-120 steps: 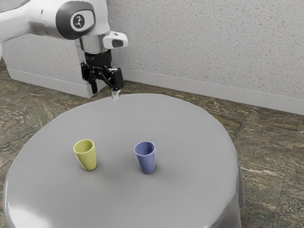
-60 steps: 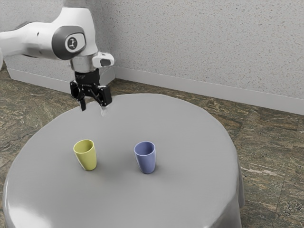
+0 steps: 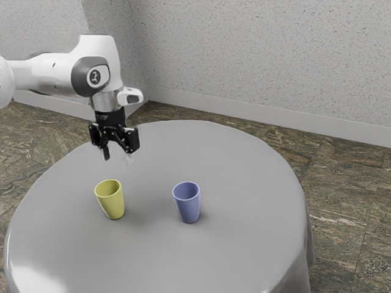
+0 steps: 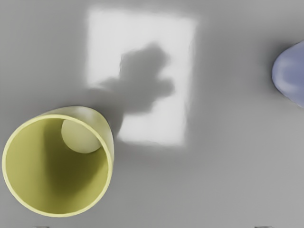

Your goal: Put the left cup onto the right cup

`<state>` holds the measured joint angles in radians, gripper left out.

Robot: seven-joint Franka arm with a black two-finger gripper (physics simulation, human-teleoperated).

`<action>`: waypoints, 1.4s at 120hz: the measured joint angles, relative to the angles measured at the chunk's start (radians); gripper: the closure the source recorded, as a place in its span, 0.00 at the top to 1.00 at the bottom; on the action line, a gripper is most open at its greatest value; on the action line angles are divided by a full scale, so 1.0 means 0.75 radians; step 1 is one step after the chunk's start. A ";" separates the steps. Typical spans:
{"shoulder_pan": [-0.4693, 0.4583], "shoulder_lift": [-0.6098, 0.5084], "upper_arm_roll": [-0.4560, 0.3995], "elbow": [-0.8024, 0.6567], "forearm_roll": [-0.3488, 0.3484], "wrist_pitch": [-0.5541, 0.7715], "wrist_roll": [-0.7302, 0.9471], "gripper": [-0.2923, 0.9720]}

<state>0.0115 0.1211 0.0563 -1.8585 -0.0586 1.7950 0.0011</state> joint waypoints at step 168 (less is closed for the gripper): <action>0.078 0.167 0.016 -0.140 -0.073 0.240 0.032 0.63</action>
<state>0.0701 0.2460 0.0684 -1.9632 -0.1135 1.9746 0.0253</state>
